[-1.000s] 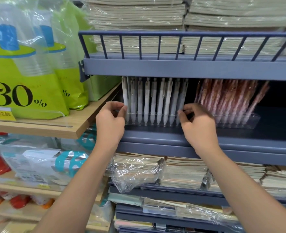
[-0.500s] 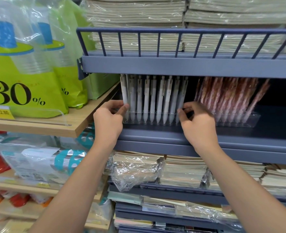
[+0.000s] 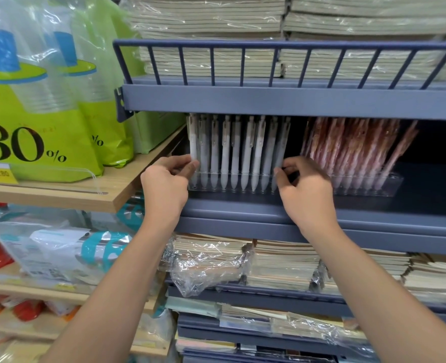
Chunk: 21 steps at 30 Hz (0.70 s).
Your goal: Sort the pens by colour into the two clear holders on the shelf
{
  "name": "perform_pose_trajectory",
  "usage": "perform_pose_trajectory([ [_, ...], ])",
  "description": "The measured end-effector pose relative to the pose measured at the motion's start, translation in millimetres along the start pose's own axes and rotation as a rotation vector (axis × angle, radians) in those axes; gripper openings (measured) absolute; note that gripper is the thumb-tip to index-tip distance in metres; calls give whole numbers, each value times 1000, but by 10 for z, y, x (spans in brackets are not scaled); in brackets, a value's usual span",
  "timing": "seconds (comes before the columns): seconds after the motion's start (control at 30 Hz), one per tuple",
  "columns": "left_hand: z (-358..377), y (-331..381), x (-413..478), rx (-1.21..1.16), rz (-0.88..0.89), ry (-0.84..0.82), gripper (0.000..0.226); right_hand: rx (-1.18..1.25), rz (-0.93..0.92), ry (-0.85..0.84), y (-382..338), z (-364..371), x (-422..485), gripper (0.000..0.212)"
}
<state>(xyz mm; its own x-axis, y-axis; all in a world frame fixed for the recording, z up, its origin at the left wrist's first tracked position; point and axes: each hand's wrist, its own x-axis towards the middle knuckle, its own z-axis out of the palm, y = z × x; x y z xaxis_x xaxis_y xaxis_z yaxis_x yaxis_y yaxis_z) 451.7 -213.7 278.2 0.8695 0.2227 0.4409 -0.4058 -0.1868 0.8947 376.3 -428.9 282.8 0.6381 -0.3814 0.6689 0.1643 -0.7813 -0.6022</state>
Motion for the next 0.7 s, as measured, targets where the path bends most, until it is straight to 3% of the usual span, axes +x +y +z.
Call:
perform_pose_trajectory([
  [0.27,-22,-3,-53,93,114,20,29,15,-2,8,15,13,2,12],
  [0.43,20,30,-175,257,341,73,8,8,-9,16,21,22,5,13],
  [0.7,69,45,-232,397,364,116,23,8,-18,17,-1,12,4,12],
])
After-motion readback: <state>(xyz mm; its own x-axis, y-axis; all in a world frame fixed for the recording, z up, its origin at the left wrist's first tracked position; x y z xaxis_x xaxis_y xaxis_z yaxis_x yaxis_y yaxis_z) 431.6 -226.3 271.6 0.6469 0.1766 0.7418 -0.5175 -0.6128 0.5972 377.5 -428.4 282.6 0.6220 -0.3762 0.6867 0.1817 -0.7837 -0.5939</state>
